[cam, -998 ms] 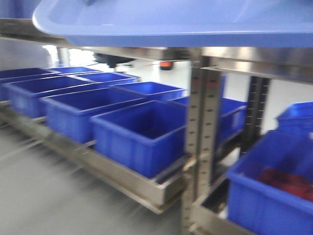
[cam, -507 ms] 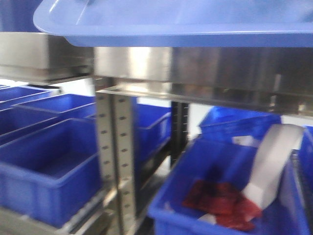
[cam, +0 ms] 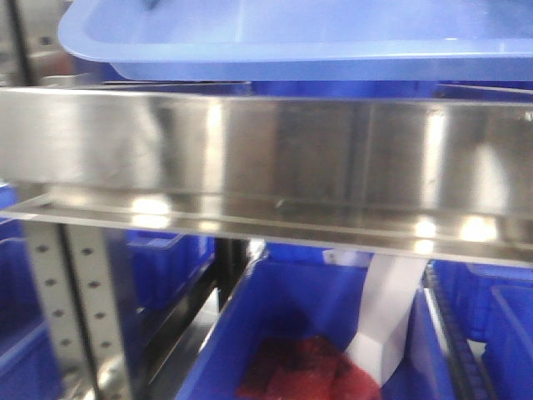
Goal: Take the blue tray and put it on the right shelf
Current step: 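Approach the shelf and raise the tray above its metal front lip, then lower the tray onto the roller shelf and open both grippers, then withdraw both grippers back from the tray on the shelf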
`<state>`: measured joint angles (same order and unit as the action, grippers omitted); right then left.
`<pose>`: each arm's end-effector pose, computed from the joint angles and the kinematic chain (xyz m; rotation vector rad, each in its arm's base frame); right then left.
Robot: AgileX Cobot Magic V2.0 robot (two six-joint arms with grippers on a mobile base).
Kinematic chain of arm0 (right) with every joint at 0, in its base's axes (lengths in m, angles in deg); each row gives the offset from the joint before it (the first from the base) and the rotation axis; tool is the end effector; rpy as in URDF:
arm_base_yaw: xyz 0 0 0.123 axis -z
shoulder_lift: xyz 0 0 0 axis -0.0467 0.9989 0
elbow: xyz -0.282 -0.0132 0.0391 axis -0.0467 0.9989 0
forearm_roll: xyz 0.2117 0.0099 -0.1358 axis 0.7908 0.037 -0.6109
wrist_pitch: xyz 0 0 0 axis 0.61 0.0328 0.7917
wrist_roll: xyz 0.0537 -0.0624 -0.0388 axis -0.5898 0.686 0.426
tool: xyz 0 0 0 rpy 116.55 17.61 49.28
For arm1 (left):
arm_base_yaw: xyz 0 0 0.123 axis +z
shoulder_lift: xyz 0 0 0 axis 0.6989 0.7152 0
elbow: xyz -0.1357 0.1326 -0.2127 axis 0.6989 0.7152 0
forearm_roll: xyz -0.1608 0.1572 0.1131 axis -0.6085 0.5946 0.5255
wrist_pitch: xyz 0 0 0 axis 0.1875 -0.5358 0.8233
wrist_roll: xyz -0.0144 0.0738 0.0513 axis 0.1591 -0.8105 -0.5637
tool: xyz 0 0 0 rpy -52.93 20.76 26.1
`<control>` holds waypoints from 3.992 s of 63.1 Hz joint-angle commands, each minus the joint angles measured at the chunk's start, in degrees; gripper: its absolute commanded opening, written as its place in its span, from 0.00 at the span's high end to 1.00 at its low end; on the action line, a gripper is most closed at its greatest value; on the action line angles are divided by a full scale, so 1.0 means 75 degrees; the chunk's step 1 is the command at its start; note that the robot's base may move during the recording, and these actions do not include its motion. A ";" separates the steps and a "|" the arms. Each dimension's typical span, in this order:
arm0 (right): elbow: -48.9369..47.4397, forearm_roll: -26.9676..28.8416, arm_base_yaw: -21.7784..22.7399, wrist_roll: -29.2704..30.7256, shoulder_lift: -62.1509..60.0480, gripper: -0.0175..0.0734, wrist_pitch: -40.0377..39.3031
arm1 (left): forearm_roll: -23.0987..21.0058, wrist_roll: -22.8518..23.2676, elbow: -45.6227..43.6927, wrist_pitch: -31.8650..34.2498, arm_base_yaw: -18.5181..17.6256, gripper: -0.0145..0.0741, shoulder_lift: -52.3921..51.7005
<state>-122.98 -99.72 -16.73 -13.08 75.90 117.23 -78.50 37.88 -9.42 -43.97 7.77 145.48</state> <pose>0.2454 0.0706 0.3897 0.0525 2.6287 0.0116 0.2547 -0.1948 0.4011 0.4508 2.6459 -0.3838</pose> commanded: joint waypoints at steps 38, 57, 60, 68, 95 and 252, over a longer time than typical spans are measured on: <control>-0.0223 0.0368 -0.0050 0.0213 -0.0237 0.78 -0.0310 | -0.0685 -0.0318 -0.0211 -0.0502 -0.0128 0.89 -0.0265; -0.0223 0.0368 -0.0050 0.0213 -0.0237 0.78 -0.0310 | -0.0685 -0.0318 -0.0211 -0.0502 -0.0128 0.89 -0.0265; -0.0223 0.0368 -0.0050 0.0213 -0.0237 0.78 -0.0310 | -0.0685 -0.0318 -0.0211 -0.0502 -0.0128 0.89 -0.0265; -0.0223 0.0368 -0.0050 0.0213 -0.0237 0.78 -0.0310 | -0.0685 -0.0318 -0.0211 -0.0502 -0.0128 0.89 -0.0265; -0.0223 0.0368 -0.0050 0.0213 -0.0237 0.78 -0.0310 | -0.0685 -0.0318 -0.0211 -0.0502 -0.0128 0.89 -0.0265; 0.1058 0.0205 -0.0072 0.1018 -0.2358 0.79 -0.1774 | -0.0406 -0.1781 0.1036 0.2158 0.1065 0.66 -0.1888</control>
<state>-117.05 -96.77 -17.31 -7.34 65.85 107.98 -81.11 25.02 -3.90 -32.86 17.09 137.90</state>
